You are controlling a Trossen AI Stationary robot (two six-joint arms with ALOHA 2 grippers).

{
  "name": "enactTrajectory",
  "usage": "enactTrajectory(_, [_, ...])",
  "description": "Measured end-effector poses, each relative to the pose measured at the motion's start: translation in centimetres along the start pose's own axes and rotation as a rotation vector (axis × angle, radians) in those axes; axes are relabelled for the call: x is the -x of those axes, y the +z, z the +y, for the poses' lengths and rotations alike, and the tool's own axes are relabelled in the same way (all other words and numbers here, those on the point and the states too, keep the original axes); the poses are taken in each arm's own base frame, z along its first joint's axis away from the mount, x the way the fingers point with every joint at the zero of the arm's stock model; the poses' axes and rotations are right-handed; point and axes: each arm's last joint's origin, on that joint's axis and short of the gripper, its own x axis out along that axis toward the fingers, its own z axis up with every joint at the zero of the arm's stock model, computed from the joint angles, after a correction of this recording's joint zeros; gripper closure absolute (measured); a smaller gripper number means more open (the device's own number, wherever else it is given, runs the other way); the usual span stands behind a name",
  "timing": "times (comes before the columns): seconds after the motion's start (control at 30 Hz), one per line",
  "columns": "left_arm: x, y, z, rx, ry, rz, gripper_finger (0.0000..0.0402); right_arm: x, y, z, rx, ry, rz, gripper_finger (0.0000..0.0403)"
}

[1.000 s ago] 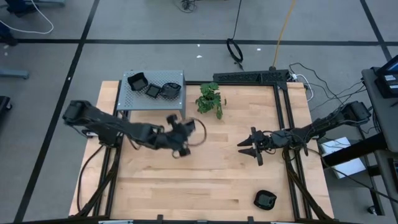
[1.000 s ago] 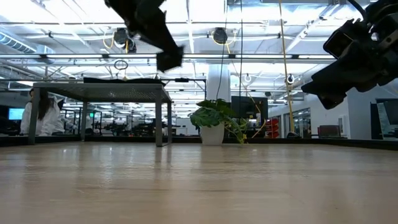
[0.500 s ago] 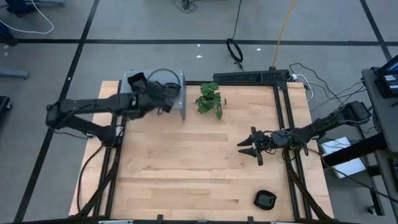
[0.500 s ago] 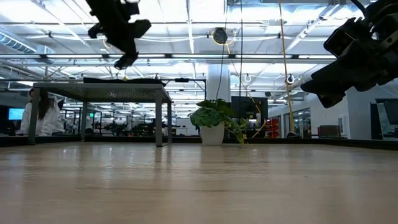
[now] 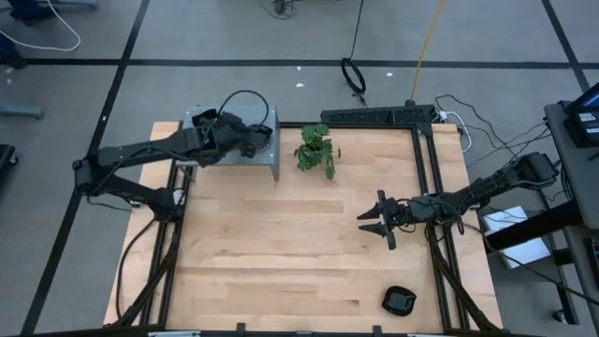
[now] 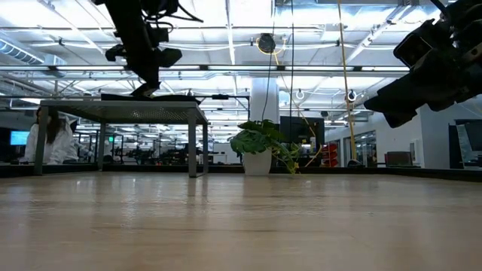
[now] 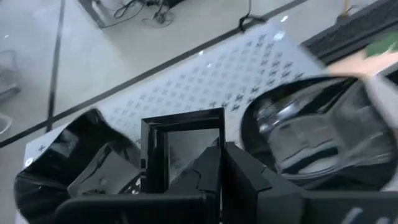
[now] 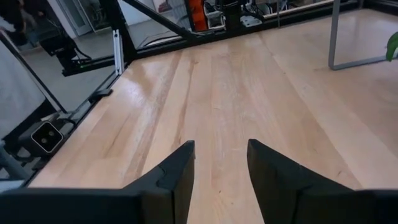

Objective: Pick & Place Mini shaped plates
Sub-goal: Stack the square plate on top of the square plate on the shelf, then stack the leaf-shaped plate on top of the leaf-shaped plate on the shelf

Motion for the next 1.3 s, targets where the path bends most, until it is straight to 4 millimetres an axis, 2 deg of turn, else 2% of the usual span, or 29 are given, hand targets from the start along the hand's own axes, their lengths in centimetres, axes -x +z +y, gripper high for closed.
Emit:
enactTrajectory(0.3, [-1.1, -0.3, 0.1, -0.03, 0.04, 0.057, 0.0394, 0.0, 0.0, 0.0, 0.013, 0.001, -0.004, 0.0268])
enactTrajectory(0.63, [-1.4, -0.4, 0.1, -0.028, 0.046, 0.067, 0.0341, 0.0, 0.1, 0.0, 0.015, 0.003, -0.01, 0.0268])
enactTrajectory(0.93, [-1.3, -0.3, 0.2, -0.034, 0.038, 0.068, 0.0273, 0.0, 0.1, 0.0, 0.014, 0.005, -0.014, 0.0268])
enactTrajectory(1.07, [-0.7, -0.2, 0.1, -0.015, -0.061, 0.079, 0.0249, 0.0, 0.2, -0.1, -0.003, -0.039, -0.028, 0.0268])
enactTrajectory(1.17, [0.1, 0.0, -0.2, 0.019, -0.205, 0.088, 0.0239, 0.0, 0.2, -0.2, 0.01, -0.092, -0.033, 0.0268])
enactTrajectory(1.3, [1.4, 0.6, -1.0, 0.071, -0.412, 0.066, 0.0236, -0.7, 1.1, 0.3, 0.045, -0.075, 0.05, 0.0268])
